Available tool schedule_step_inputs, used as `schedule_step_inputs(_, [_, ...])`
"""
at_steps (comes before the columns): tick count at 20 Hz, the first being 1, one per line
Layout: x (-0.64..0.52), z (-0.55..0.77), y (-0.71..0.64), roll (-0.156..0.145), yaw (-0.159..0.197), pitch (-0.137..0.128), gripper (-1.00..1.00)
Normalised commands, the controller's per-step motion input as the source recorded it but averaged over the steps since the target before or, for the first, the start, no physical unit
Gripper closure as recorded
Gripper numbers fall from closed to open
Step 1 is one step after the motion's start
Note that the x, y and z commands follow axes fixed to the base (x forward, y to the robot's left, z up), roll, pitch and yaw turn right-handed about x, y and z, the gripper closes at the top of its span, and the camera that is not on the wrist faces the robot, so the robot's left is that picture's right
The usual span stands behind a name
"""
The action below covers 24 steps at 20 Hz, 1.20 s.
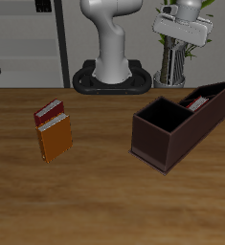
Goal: Place the left red book into the left desk caddy's back compartment and place the striped book into the left desk caddy's left compartment and place the right red book into the left desk caddy's front compartment
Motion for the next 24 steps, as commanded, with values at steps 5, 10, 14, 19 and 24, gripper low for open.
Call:
schedule_step_inputs(5, [-0.04,0.27,0.22,0.023,-0.019,-0.035,1.00])
schedule_step_inputs(10, [0.10,0.36,0.14,-0.007,-0.098,-0.034,1.00])
schedule_step_inputs(14, [0.10,0.25,0.14,-0.030,-0.102,-0.007,1.00])
schedule_step_inputs(19, [0.11,0.01,0.19,0.007,-0.055,0.018,1.00])
schedule_step_inputs(24, [0.10,-0.01,0.15,0.009,-0.051,0.030,1.00])
